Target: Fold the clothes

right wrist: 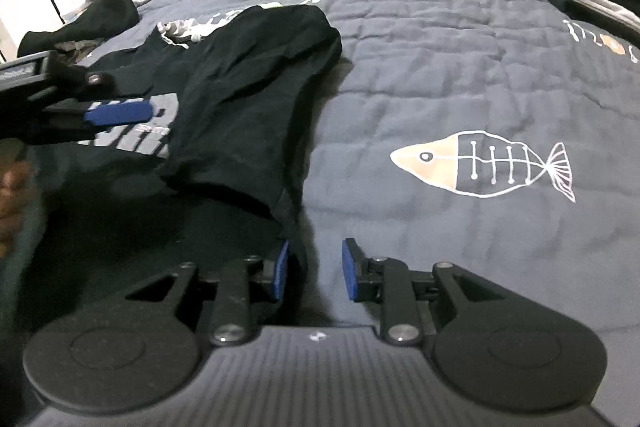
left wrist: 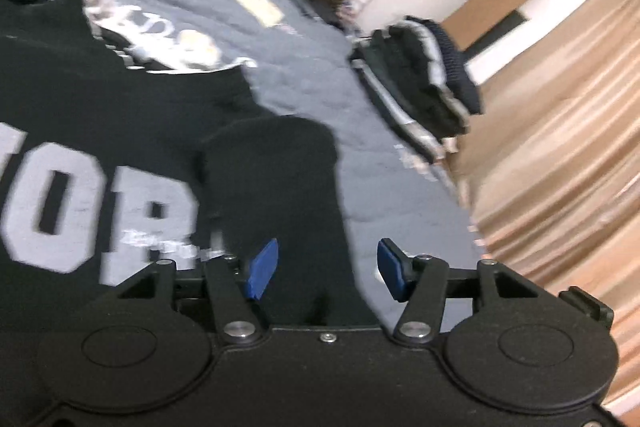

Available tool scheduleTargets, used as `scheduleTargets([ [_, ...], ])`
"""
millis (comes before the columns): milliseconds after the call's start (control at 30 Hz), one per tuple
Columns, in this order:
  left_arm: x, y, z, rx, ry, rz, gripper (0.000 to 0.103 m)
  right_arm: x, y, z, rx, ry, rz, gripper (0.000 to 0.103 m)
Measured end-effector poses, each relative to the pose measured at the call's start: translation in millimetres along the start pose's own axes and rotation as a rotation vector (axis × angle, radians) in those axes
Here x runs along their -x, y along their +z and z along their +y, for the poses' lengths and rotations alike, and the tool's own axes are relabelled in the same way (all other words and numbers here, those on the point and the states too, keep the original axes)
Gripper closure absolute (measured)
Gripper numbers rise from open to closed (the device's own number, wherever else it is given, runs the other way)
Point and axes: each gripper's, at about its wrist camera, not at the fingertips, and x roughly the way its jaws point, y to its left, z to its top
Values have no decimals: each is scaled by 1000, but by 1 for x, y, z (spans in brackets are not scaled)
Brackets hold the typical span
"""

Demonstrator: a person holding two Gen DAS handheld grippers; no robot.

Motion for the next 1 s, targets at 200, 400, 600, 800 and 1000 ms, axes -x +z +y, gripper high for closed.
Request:
scheduleTargets([
  [200,-33,-11,26,129,-42,70,49,28,11,-1,-78,96,-156,75],
  [400,-42,-19,42,178,-35,75,49,0,6,1,-157,151,-247,69],
  [600,-42,-15,36,162,-56,122,47,-36,-6,-6,-188,44,-133,69],
  [800,-32,-10,32,147,-162,121,46,-38,-7,-6,-171,40,-130,69],
  [1000,-46,26,44,185,-136,63,44,-37,-7,-6,-158,35,-128,68],
])
